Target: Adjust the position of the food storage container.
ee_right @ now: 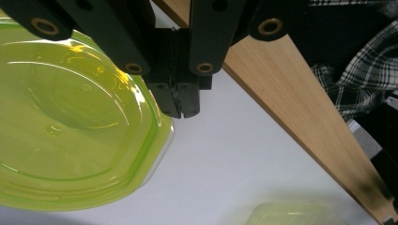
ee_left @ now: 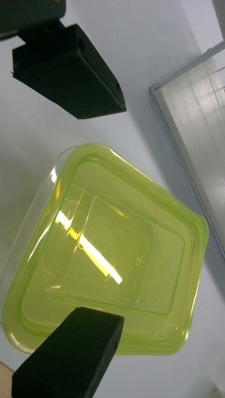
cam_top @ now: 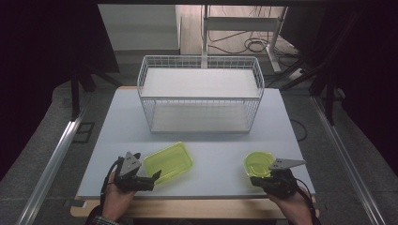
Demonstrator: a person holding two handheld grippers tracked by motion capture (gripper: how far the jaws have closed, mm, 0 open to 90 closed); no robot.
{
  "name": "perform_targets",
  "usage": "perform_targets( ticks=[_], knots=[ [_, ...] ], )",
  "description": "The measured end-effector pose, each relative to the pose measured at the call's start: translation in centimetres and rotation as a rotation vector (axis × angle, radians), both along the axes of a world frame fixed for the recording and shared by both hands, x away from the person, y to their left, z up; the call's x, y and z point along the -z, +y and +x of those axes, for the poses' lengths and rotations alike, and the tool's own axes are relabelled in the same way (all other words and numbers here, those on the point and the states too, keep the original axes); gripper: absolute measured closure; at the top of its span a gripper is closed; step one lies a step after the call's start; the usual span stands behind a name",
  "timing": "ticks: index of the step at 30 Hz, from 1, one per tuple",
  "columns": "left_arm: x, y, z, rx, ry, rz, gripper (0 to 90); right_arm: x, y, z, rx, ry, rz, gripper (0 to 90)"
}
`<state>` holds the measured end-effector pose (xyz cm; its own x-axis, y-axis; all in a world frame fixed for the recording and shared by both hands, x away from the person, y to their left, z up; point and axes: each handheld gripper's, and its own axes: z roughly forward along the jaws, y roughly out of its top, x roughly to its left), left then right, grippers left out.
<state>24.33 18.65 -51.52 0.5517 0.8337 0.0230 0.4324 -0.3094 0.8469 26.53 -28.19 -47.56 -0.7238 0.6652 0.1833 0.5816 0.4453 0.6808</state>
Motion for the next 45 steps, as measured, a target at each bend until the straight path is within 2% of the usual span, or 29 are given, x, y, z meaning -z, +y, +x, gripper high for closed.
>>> perform_targets(
  ticks=[3, 13, 21, 31, 35, 38, 43, 45],
  knots=[
    [0.0, -0.1, 0.0, 0.002, 0.001, 0.004, 2.1, 0.0, -0.1, 0.4, 0.01, -0.009, -0.025, 89.0],
    [0.1, -0.2, 0.1, 0.005, 0.007, 0.014, 2.1, -0.1, -1.2, 2.3, 0.057, -0.018, -0.052, 88.9],
    [0.1, -0.3, 0.1, 0.008, 0.015, 0.017, 2.4, 0.0, -1.9, 3.8, 0.082, -0.01, -0.038, 89.0],
    [0.0, -0.2, 0.2, 0.003, 0.047, -0.013, 3.0, 0.0, -2.9, 5.7, 0.128, -0.015, -0.042, 88.9],
    [0.0, -0.2, 0.2, 0.002, 0.06, -0.007, 3.3, 0.0, -3.3, 6.2, 0.147, -0.015, -0.045, 88.9],
    [-0.1, -0.4, 0.2, -0.015, 0.084, 0.01, 4.2, 0.3, -3.8, 6.8, 0.168, -0.014, -0.053, 88.9],
    [-0.2, -0.7, 0.1, -0.015, 0.097, 0.032, 4.3, 0.3, -3.8, 6.7, 0.177, -0.021, -0.054, 88.9],
    [-0.5, -0.4, 0.0, -0.012, 0.09, 0.023, 6.5, 0.1, -3.4, 6.5, 0.169, -0.03, -0.052, 88.8]
  ],
)
